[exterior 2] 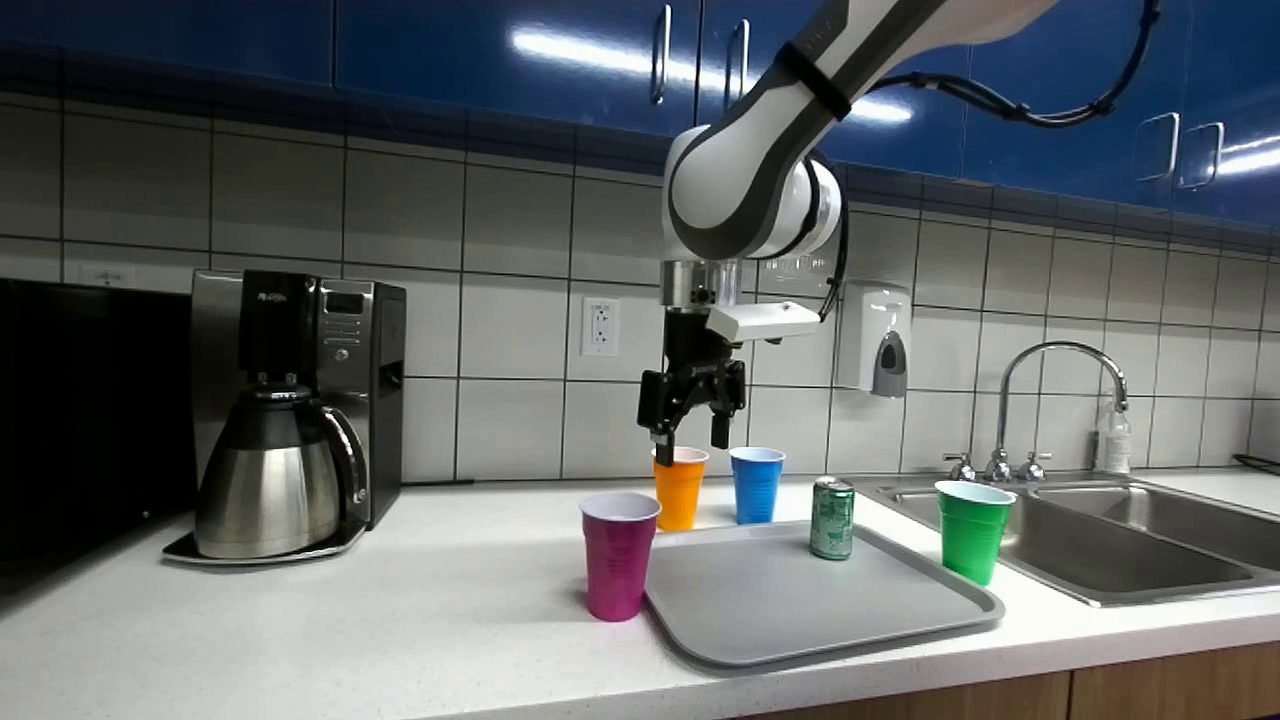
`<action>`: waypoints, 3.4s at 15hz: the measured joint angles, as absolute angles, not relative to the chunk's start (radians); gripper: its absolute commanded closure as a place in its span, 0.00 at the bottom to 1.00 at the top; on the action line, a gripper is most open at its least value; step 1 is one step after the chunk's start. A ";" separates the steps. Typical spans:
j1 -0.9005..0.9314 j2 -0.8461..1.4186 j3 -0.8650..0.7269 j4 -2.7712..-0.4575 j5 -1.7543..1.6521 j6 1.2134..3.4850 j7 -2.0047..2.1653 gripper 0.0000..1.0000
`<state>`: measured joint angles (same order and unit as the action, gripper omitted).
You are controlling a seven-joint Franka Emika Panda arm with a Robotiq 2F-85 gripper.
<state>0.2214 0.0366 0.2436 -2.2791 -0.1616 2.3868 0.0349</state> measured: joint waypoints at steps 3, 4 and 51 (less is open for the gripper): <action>0.222 0.091 0.243 -2.251 -0.172 2.425 0.037 0.00; 0.225 0.108 0.243 -2.241 -0.179 2.434 0.040 0.00; 0.275 0.151 0.226 -2.114 -0.040 2.374 0.043 0.99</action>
<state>0.2750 0.1515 0.2262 -2.1138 -0.0400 2.3742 0.0429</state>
